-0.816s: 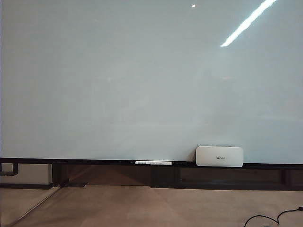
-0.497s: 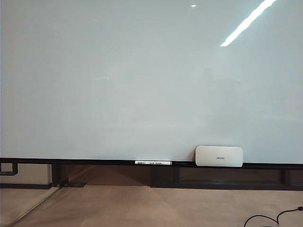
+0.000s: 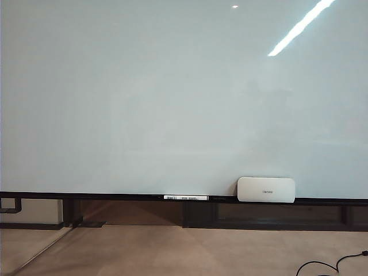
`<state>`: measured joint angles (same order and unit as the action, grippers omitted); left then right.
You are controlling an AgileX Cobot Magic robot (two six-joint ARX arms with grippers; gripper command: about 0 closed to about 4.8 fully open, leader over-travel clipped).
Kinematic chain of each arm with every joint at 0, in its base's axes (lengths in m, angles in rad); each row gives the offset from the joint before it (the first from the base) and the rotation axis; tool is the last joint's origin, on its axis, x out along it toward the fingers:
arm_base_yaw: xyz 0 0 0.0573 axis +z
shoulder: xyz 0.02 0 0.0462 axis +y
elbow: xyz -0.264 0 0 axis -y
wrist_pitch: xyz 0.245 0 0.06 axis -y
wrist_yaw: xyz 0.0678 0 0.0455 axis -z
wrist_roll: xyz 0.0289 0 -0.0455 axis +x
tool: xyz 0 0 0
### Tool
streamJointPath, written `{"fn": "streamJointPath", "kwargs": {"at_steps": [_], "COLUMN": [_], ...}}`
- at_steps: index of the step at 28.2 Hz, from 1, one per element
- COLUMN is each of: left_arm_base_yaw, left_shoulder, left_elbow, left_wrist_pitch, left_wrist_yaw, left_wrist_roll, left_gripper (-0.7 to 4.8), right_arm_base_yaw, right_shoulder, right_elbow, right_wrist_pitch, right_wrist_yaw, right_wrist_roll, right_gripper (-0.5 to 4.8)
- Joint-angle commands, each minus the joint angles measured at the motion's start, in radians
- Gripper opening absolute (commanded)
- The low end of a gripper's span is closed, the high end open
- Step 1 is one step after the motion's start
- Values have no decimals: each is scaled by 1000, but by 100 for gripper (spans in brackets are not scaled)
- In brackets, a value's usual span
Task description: Reach to the right to find the marker pen, pick it up, and write the number 18 on the whiteboard.
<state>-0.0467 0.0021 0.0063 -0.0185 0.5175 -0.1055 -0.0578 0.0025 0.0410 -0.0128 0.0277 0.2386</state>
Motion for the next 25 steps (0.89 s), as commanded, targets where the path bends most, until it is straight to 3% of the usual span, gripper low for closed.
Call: {"fn": "streamJointPath", "kwargs": {"at_steps": [1,11,18,25], "left_arm_base_yaw": [-68,-248,-260,-259], "left_shoulder": [5,108,161,161], "left_elbow": [3,3,3,3], "left_wrist_pitch": [81,115,160,167], "left_wrist_yaw": [28,-8,-2,-114], "left_wrist_roll": [0,38,72,66], "left_gripper": [-5,-5,-5,-4], "right_arm_base_yaw": [1,0,0,-34], "right_shoulder": [1,1,93,311], "right_elbow": [28,118,236,317], "right_wrist_pitch": [41,68,-6,150], "right_wrist_yaw": [-4,84,164,153], "right_wrist_roll": [-23,-42,-172,-240], "right_gripper": [62,-1,-1,-1]}}
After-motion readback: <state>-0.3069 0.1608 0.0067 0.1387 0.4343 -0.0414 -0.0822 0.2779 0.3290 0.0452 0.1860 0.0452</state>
